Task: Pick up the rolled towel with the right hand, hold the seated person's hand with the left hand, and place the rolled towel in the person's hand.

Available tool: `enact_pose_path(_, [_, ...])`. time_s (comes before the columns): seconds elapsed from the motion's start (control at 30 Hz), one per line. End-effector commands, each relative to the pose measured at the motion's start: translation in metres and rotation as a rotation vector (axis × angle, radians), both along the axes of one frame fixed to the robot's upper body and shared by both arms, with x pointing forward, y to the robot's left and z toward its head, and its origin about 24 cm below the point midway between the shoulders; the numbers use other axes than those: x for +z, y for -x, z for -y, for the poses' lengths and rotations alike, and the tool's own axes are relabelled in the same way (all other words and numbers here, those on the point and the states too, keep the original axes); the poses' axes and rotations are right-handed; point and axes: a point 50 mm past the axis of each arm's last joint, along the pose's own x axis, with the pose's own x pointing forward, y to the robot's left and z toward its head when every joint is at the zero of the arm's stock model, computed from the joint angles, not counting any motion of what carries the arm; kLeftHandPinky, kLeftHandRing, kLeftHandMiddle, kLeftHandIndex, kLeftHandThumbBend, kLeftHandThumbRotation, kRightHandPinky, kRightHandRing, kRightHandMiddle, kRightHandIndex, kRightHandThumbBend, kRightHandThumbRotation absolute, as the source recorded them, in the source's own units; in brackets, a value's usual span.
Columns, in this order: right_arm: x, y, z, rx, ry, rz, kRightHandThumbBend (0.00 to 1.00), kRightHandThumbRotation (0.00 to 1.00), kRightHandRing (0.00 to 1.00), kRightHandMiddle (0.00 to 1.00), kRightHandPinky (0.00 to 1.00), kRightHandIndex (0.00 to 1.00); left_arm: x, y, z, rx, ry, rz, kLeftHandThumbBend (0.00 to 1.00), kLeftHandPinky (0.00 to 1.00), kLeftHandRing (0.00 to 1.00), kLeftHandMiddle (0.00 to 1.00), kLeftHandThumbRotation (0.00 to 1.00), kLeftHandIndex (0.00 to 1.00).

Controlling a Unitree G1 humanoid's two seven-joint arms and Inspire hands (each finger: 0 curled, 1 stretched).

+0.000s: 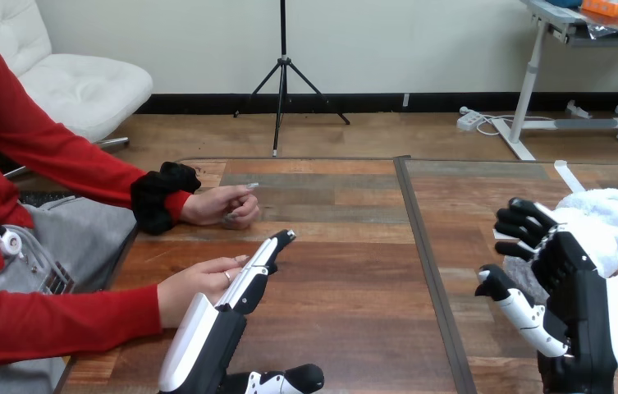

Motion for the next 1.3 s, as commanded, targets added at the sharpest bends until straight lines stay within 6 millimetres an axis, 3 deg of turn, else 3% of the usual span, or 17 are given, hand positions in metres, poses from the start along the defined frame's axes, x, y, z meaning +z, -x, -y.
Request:
enact_pose_path(0.0, [0.02,-0.02,0.004,0.001,0.033,0.098,1.0,0.54,0.77,0.78,0.69,0.78,0.015,-0.015,0.003,-0.013,0.028,0.076,1.0,0.86,0.94,0.95,0.88,0.94])
enact_pose_path(1.27, [0.02,-0.02,0.022,-0.089,0.001,0.112,1.0,0.63,0.82,0.83,0.71,0.88,0.012,-0.014,0.003,-0.014,0.022,0.062,1.0,0.84,0.91,0.92,0.85,0.91])
